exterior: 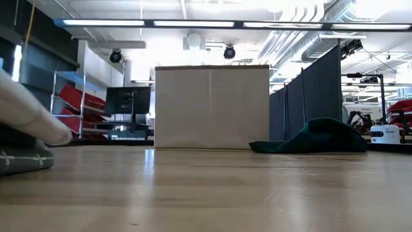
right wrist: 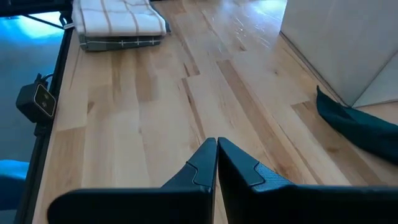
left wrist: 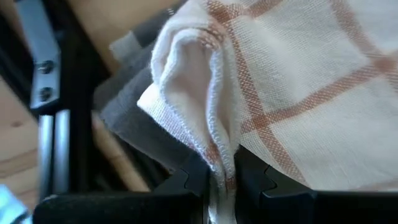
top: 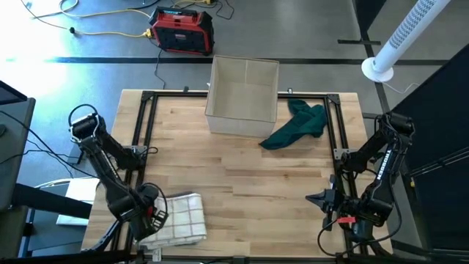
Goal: Fold towel
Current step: Stack the folded white checkered towel on top of the dark grey towel
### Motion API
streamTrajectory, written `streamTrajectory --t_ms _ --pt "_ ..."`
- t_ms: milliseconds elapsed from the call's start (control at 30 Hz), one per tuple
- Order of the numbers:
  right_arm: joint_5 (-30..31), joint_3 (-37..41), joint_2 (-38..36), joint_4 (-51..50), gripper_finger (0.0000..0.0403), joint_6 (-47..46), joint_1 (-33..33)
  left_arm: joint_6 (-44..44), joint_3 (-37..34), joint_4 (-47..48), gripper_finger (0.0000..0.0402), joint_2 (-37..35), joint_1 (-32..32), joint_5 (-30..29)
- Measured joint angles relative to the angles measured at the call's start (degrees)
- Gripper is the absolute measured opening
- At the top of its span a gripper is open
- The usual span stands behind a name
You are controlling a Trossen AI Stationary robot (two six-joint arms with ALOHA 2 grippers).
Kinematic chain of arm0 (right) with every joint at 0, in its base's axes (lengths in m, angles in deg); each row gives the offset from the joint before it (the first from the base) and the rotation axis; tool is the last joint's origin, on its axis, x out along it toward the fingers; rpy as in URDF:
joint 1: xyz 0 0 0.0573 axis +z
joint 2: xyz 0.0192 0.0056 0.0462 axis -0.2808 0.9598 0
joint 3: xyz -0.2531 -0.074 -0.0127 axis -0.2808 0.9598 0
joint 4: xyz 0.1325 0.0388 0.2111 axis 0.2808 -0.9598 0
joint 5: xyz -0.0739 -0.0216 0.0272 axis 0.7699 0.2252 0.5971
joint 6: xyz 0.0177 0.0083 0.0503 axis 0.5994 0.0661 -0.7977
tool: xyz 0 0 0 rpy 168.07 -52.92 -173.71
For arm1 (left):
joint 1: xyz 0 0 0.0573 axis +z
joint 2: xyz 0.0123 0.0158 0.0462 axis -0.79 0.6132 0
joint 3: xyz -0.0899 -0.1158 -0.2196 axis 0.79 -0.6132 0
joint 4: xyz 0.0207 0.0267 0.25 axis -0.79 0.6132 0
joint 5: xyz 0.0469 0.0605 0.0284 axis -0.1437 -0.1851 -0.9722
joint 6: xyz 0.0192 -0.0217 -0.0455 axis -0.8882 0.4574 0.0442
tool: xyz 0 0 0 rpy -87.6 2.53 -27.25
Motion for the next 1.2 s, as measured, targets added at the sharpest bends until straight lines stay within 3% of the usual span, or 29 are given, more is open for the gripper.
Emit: streamTrajectory --t_ms 200,367,533,900,1100,1200 --pt "0.93 0.00 -0.01 0.00 0.0000 0.02 0.00 -6.24 -1.26 -4.29 0.0038 -0.02 -0.28 -3.48" --pt "2.57 0.00 -0.02 -0.02 0.0000 0.02 0.00 -4.56 -1.24 -3.02 0.0038 -0.02 -0.13 4.78" --pt "2.59 0.00 -0.01 -0.21 0.0000 0.02 0.00 -2.05 -1.24 0.17 0.0041 -0.02 -0.86 4.11" --pt "2.61 0.00 0.00 -0.20 0.0000 0.00 -0.02 0.28 -1.22 1.68 0.0159 0.00 -0.77 -1.82" --pt "2.61 0.00 0.00 -0.05 0.0000 0.00 -0.02 4.23 -0.86 6.80 0.0207 0.00 -0.75 5.76" --pt "2.61 0.00 -0.02 0.08 0.0000 0.00 0.00 5.24 1.79 14.52 0.0207 -0.02 -0.81 12.22"
